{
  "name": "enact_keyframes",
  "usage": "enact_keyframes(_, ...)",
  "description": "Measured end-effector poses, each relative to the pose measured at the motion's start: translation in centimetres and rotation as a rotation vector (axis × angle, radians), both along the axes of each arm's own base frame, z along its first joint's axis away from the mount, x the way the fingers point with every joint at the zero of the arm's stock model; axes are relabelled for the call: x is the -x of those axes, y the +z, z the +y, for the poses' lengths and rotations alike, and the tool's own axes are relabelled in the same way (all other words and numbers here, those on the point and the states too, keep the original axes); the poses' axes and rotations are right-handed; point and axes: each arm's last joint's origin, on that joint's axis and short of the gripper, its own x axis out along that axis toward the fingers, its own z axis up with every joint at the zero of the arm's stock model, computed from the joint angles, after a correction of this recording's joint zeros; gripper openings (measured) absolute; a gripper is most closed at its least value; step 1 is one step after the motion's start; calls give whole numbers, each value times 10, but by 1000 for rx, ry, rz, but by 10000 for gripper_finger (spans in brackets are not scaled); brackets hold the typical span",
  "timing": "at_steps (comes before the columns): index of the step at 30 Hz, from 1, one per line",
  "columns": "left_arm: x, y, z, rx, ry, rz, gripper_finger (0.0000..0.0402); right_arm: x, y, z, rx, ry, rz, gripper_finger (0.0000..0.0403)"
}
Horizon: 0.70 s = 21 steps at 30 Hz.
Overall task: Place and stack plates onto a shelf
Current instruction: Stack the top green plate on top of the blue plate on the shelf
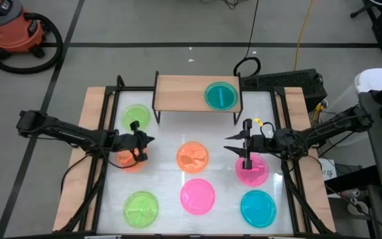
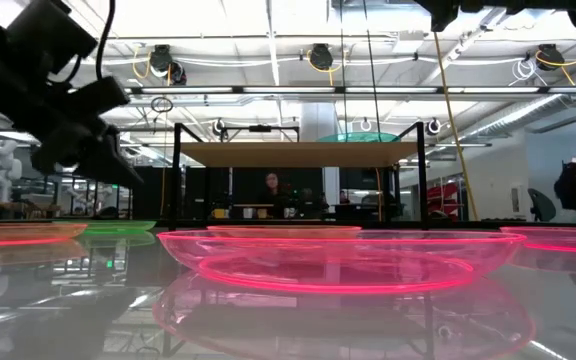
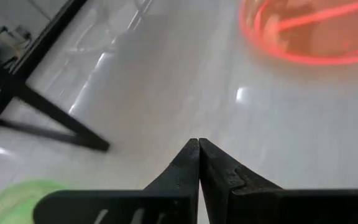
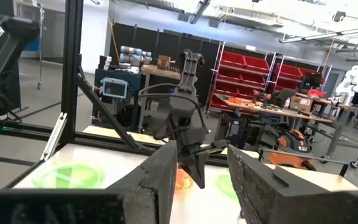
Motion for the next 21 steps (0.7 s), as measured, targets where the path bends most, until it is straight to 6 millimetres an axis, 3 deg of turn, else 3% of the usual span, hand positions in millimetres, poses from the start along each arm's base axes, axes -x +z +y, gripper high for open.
enact_keyframes(10,4,-10,18,-27,234,64,101,0,0,0,2,0,3,128)
enact_keyframes(21,12,-15,34,38,401,99,113,0,0,0,4,0,3,128)
